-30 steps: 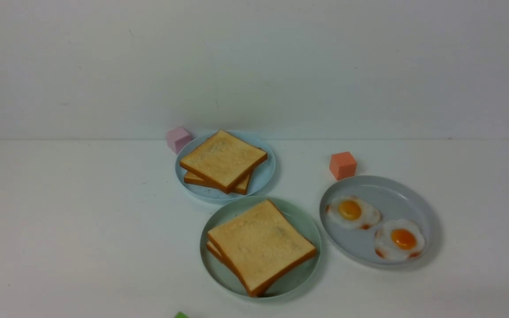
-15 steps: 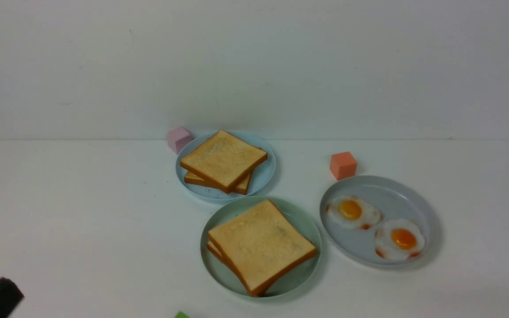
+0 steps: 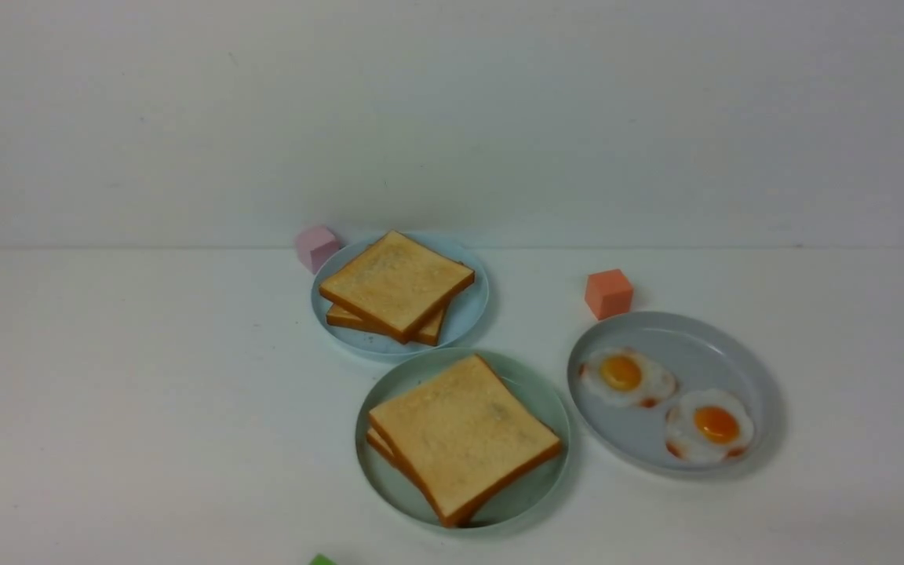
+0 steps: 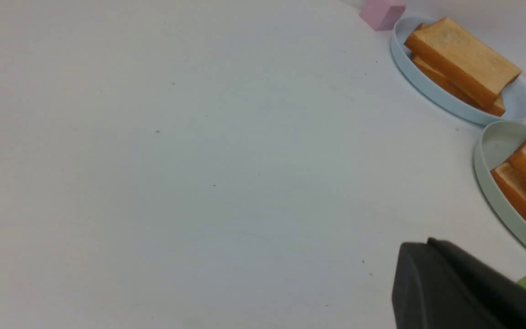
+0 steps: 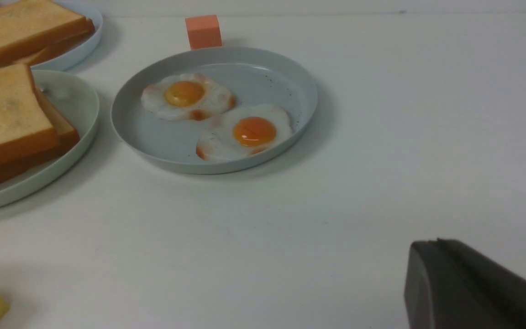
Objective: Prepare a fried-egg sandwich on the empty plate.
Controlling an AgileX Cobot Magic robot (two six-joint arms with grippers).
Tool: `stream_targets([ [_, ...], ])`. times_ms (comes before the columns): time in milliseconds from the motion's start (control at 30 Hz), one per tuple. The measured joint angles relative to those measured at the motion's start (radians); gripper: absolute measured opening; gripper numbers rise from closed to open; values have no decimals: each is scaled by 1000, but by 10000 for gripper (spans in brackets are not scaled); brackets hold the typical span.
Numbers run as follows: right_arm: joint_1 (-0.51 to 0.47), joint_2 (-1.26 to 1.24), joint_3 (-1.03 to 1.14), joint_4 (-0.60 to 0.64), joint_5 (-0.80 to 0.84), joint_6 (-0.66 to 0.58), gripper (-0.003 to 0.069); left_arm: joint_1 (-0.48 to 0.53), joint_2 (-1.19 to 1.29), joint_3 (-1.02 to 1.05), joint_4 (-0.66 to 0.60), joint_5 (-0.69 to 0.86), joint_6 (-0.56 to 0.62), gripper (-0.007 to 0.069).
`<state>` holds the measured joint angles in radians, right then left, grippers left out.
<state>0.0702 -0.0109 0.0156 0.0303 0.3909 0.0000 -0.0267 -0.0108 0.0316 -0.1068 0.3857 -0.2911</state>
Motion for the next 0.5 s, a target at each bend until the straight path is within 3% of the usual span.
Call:
stream_targets([
  [500, 0, 0, 0, 0, 0, 0, 34, 0, 0, 0, 0, 0, -5, -13],
])
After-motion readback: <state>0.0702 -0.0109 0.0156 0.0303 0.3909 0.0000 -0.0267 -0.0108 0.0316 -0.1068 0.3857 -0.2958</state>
